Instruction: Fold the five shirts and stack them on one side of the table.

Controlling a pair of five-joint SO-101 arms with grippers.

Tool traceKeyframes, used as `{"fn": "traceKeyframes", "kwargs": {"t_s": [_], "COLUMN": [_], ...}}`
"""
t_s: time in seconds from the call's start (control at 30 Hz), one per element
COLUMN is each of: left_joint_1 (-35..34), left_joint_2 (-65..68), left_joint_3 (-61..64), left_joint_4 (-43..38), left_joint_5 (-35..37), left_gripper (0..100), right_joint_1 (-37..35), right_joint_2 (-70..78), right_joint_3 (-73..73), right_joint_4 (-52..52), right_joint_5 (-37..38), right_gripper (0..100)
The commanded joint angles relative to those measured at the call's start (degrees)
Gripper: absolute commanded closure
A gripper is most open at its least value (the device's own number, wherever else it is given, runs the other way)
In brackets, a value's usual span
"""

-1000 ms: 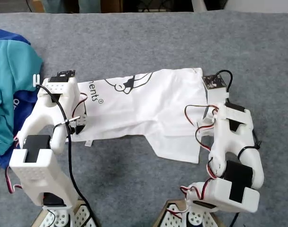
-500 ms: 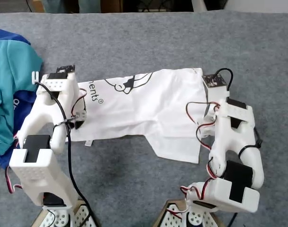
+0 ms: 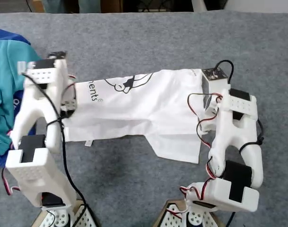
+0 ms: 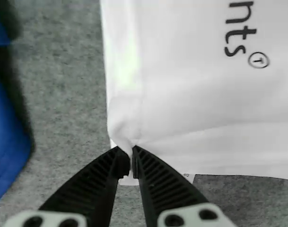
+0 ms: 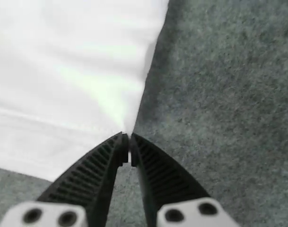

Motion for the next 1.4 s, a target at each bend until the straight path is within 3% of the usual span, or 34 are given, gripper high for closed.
{"fn": "traceKeyframes", "kwargs": {"t_s": [0.0,0.3,0.63,1.0,1.37], "left_joint_1": [-3.47,-3.82,-4.18,-7.16,-5.85], "left_joint_2": [-0.79,-0.44,-0.44,-0.26,-0.35], "left_joint_3": [-4.53,-2.59,1.01,2.59,5.41], "left_joint_4": [2.11,3.52,1.85,1.05,0.18], "left_joint_5": [-3.78,-7.74,-12.04,-14.59,-16.44], "left_gripper": [97,97,97,97,97], "right_joint_1": [-2.20,-2.55,-2.37,4.57,2.46], "right_joint_2": [-0.66,-1.10,-13.85,-14.99,-15.34], "right_joint_3": [-3.12,-1.19,8.31,9.98,13.41], "right_joint_4": [3.16,7.12,8.44,10.02,9.23], "right_joint_5": [-0.35,0.00,0.70,4.04,4.92], "right_gripper": [98.5,98.5,98.5,98.5,98.4]}}
